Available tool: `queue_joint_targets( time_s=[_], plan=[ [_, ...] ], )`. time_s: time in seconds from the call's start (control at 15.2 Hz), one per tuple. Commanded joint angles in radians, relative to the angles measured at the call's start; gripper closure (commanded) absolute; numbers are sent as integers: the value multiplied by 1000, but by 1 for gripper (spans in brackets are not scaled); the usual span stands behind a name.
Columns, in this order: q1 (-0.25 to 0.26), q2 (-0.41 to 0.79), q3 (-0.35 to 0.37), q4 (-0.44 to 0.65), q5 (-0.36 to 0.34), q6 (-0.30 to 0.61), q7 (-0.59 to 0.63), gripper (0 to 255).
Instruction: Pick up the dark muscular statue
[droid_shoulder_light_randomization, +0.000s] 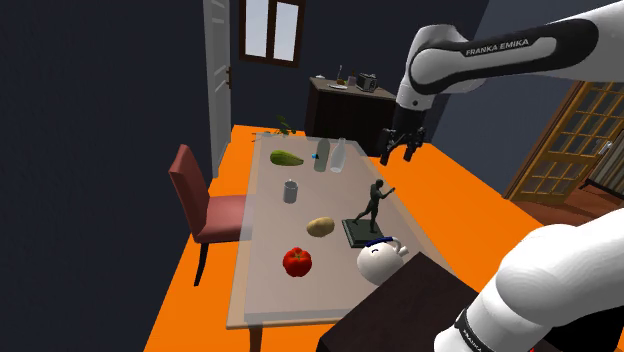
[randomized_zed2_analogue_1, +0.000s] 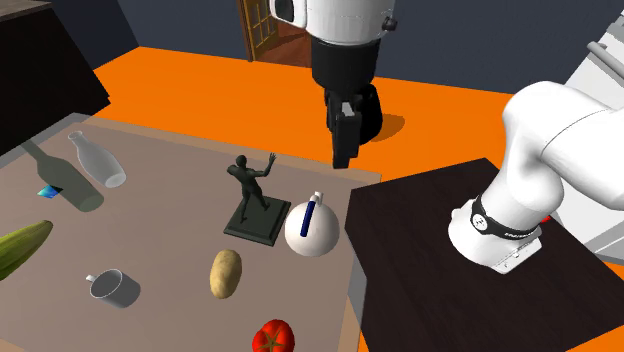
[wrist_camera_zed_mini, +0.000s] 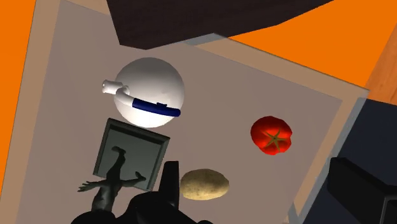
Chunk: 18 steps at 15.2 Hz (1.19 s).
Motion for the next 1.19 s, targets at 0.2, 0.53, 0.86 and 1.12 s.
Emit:
queue_joint_targets(
  time_s=[0.2, 0.53, 0.86, 1.12],
  plan=[
    [-30, 141, -53, 17, -21, 145, -34, 0],
    [-55, 300, -104, 66, -19, 273, -75, 0],
    [-80, 471, -147, 146, 11, 381, -125, 0],
    [-106, 612, -170, 231, 55, 448, -173, 0]
  ],
)
